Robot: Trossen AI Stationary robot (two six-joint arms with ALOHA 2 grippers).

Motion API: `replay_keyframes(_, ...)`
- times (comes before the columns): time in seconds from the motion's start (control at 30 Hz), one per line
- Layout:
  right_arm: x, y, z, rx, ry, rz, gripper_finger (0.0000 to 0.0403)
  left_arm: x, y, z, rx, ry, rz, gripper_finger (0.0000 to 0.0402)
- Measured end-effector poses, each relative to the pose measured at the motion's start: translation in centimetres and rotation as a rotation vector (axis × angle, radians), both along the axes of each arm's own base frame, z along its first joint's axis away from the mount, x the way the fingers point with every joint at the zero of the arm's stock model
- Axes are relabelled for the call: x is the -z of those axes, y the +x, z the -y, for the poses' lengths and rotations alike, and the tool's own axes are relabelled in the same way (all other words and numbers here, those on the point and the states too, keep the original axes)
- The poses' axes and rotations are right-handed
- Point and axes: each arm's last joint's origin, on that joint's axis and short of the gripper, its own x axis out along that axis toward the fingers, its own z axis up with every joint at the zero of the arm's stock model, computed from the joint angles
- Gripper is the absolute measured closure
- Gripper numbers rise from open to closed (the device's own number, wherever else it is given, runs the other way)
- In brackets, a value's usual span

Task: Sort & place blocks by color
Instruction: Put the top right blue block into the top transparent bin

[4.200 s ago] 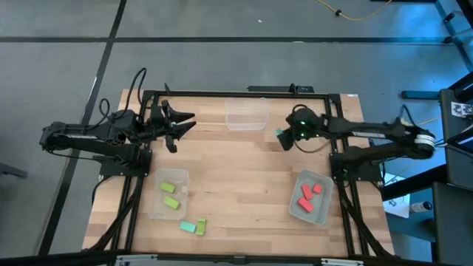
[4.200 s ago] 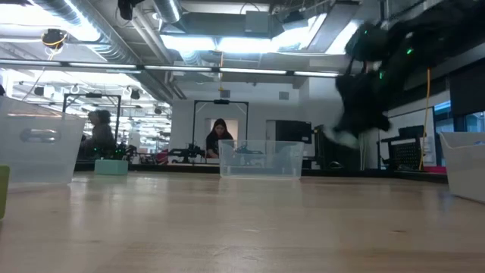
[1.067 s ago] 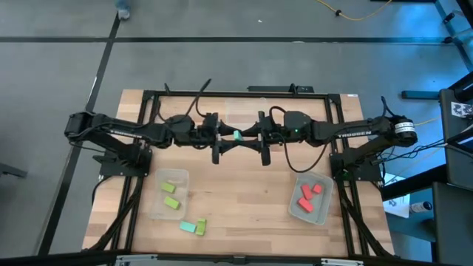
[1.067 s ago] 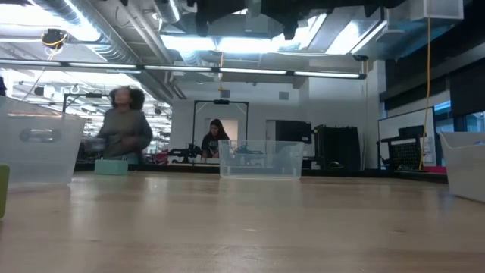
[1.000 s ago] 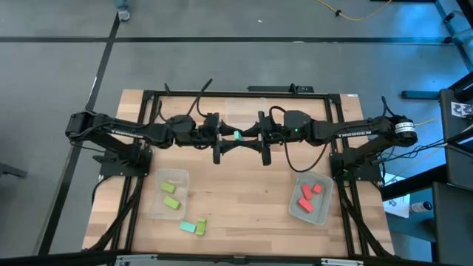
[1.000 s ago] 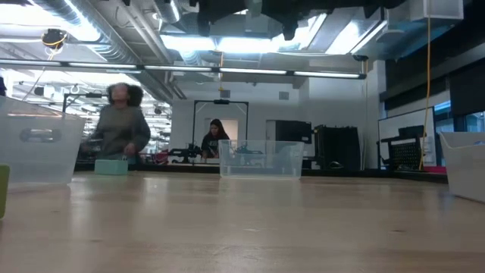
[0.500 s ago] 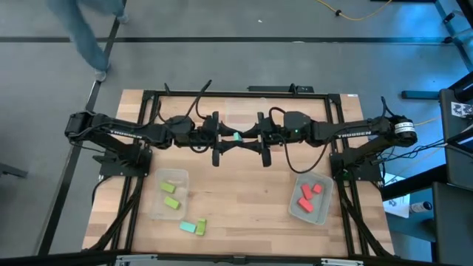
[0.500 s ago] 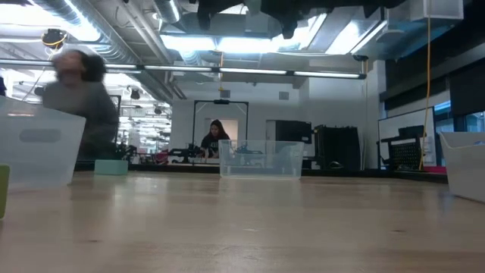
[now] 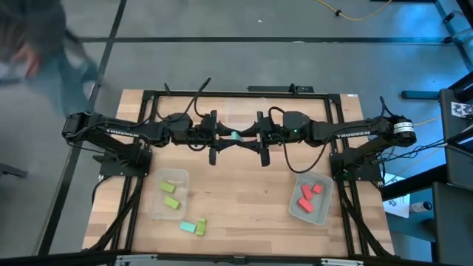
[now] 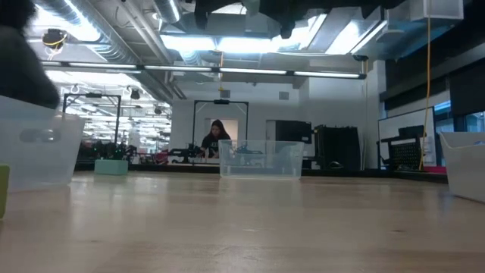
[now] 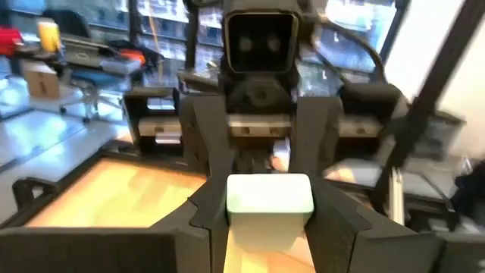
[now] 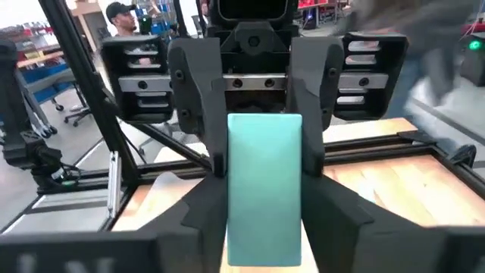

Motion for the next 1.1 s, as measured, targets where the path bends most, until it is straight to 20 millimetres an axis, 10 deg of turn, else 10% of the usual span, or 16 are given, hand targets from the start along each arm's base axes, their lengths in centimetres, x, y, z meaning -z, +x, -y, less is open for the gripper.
replay_keyframes(0.3, -1.9, -3.7, 0.8, 0.124, 0.038, -0.089, 0.0066, -1.9, -4.3, -0.9, -0.032, 0.013, -0.068, 0.0282)
replay_keyframes(0.73, -2.5, -9.0, 0.8, 0.212, 0.079, -0.073, 0.0053, 0.0, -9.7, -0.4, -0.120, -0.048, 0.100, 0.0281)
replay_keyframes(1.1, -1.5, -9.7, 0.8, 0.216, 0.138, 0.080, 0.0052, 0.1, -10.0, -0.4, -0.143, -0.068, 0.143, 0.0282)
